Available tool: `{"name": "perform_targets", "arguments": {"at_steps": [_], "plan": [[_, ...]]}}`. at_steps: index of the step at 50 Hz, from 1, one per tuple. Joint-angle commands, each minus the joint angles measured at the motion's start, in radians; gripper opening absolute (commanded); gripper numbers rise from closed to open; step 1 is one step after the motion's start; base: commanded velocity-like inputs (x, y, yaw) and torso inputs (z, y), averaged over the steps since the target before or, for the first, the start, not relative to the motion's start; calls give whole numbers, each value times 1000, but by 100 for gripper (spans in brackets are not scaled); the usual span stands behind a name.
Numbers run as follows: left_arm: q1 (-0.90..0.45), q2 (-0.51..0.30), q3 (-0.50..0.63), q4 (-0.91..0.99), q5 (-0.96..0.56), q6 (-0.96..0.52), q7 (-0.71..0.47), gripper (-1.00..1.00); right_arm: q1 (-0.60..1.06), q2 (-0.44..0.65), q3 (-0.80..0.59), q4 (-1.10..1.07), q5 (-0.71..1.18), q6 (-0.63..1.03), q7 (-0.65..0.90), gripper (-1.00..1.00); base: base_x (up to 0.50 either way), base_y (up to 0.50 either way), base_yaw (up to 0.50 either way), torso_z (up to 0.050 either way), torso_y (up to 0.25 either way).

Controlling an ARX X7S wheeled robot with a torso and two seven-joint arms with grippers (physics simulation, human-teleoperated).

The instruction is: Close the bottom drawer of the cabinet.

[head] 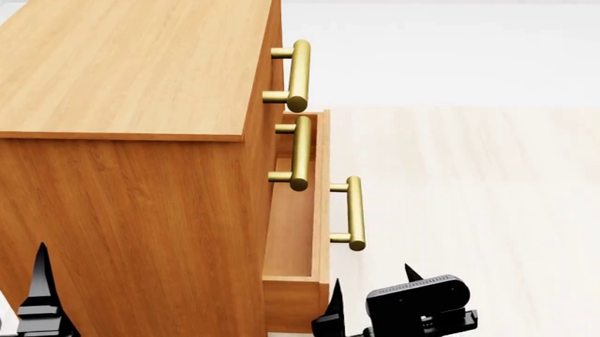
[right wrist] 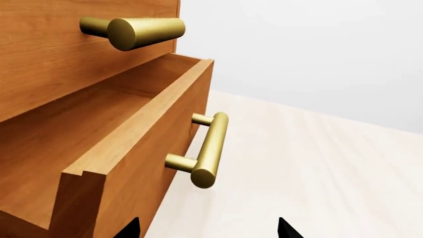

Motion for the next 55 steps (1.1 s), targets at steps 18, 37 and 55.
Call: {"name": "perform_targets", "arguments": {"at_steps": [18,37,55], "plan": [[1,-10,-1,13,-11,-5,-14,100,-9,-18,-102,-30,-23,10,-19,100,0,0,0,0,0],[7,-15,3,14,-15,2,-19,100,-6,-12,-147,-70,-4,31,-61,100,0,0,0,0,0],[17,-18,8,11,-20,16,-21,100,47,-29,-163,7,6,17,-52,100,0,0,0,0,0]]}}
